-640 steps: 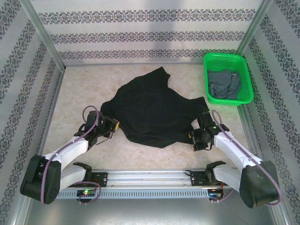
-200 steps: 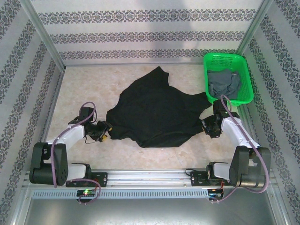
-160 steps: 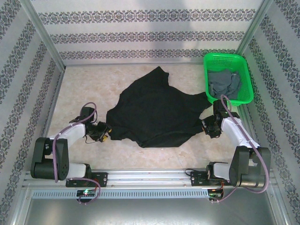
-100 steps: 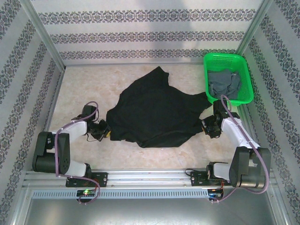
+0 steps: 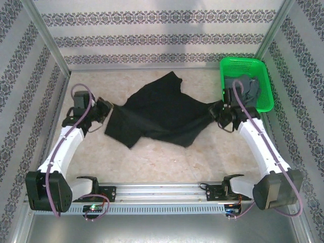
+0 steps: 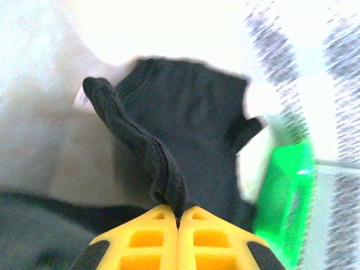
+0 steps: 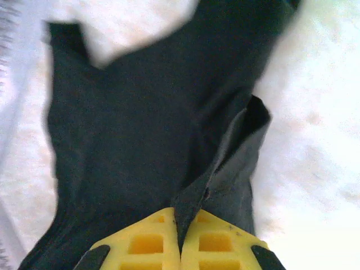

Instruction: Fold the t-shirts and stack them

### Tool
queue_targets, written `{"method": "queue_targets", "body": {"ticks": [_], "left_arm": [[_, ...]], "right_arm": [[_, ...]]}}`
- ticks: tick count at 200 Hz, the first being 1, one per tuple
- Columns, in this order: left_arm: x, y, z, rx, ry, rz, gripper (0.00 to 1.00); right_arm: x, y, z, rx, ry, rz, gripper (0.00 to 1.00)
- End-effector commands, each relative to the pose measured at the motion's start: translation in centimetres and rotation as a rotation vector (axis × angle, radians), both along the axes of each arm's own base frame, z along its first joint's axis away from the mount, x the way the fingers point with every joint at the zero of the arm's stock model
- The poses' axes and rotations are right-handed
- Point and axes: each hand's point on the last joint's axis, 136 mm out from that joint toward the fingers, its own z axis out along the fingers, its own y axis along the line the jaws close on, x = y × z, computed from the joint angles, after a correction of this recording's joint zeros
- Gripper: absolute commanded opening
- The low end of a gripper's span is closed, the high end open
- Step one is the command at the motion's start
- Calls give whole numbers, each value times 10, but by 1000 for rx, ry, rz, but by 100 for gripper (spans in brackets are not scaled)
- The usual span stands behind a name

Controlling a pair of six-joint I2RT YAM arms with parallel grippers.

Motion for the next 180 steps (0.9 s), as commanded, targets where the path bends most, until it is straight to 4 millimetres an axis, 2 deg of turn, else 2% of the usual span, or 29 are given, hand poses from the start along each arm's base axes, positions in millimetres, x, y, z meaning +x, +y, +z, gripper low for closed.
{"method": "queue_targets", "body": {"ticks": [1, 24, 44, 65, 78, 98, 118, 138, 157, 180], "left_arm": [[19, 26, 61, -52, -161, 122, 0], [25, 57, 126, -107, -318, 239, 0], [21, 82, 182, -145, -458, 338, 0], [4, 100, 234, -145, -580, 416, 0], [-14, 109, 262, -136, -645, 467, 0], [-44, 122, 292, -110, -701, 542, 0], [-63, 126, 314, -83, -734, 580, 0], [-55, 124, 324, -93, -731, 555, 0], [-33, 124, 311, -132, -685, 533, 0], [4, 124, 287, -167, -625, 484, 0]], "right_arm": [[35, -1, 65, -44, -169, 21, 0], [65, 5, 136, -17, -327, 50, 0], [75, 6, 188, -9, -447, 62, 0], [66, -1, 230, -14, -563, 40, 0], [52, -8, 249, -22, -634, 20, 0], [24, -21, 274, -45, -752, -32, 0], [1, -32, 285, -56, -806, -75, 0], [0, -30, 287, -41, -808, -57, 0], [19, -20, 277, -3, -763, -17, 0], [55, -2, 264, 46, -722, 36, 0]]}}
